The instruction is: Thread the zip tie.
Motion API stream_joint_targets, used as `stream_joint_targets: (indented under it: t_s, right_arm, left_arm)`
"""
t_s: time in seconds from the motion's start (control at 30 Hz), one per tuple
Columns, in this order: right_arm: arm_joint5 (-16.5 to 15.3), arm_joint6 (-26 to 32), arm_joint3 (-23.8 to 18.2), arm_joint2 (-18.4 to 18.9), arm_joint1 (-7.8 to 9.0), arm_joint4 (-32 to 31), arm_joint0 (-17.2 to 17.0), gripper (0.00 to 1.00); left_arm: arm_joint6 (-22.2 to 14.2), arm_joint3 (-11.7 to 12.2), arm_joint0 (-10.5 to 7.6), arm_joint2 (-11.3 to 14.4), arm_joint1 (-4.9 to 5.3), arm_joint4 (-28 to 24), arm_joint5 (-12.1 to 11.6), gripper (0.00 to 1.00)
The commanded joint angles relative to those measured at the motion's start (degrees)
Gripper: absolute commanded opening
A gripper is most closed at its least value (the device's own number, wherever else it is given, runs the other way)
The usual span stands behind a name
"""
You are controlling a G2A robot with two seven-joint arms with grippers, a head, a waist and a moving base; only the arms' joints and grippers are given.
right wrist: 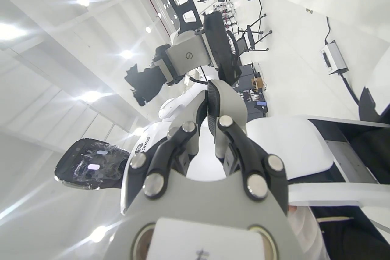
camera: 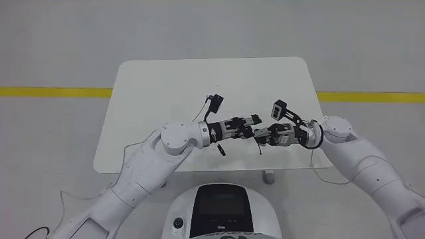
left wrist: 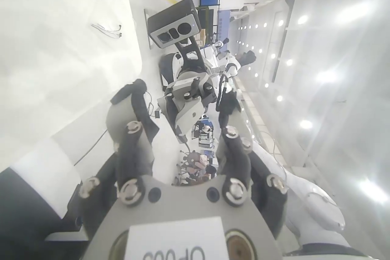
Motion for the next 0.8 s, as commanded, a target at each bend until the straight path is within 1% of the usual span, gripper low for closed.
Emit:
stream_joint_targets:
  t_s: [0.0, 0.1, 0.17, 0.4, 0.6, 0.67, 0.73, 0.77]
  right_arm:
    - [0.1, -0.2, 0.0, 0.2, -0.12, -0.3, -0.2, 0.00]
    - [0.2, -0.3, 0.1, 0.7, -0.33, -0.5, -0.4, 0.00]
    - [-0.1, -0.3, 0.1, 1.2, -0.48, -0.4, -0.6, 0.00]
    - [-0.6, -0.3, 0.1, 2.7, -0.73, -1.1, -1.4, 0.00]
    - [-0.7, -0.5, 0.1, 3.9, -0.98, -1.6, -2.0, 0.00]
    - [-0.6, -0.4, 0.0, 4.2, -1.08, -1.8, -2.1, 0.00]
    - [-0.4, -0.4, 0.0, 4.5, -1.17, -2.2, -2.3, 0.00]
    - [-0.3, -0.4, 0.0, 4.6, -1.21, -2.4, -2.3, 0.00]
  left_arm:
    - [-0.1, 0.0, -0.02, 0.1, 0.01, 0.0, -0.1, 0.14]
    - [-0.2, 0.1, -0.18, 0.4, 0.03, 0.2, 0.0, 0.11]
    - [-0.2, 0.2, -0.29, 0.6, 0.03, 0.4, 0.2, 0.12]
    - [-0.2, 0.4, -0.56, 1.2, 0.03, 0.4, 0.4, 0.07]
    - [-0.3, 0.7, -0.88, 1.6, 0.02, 0.3, 0.6, 0.07]
    - [-0.3, 0.8, -0.98, 1.7, 0.01, 0.3, 0.6, 0.05]
    - [-0.3, 0.9, -1.09, 1.8, 0.00, 0.2, 0.7, 0.00]
    - [-0.3, 1.0, -1.15, 1.8, 0.00, 0.2, 0.7, 0.00]
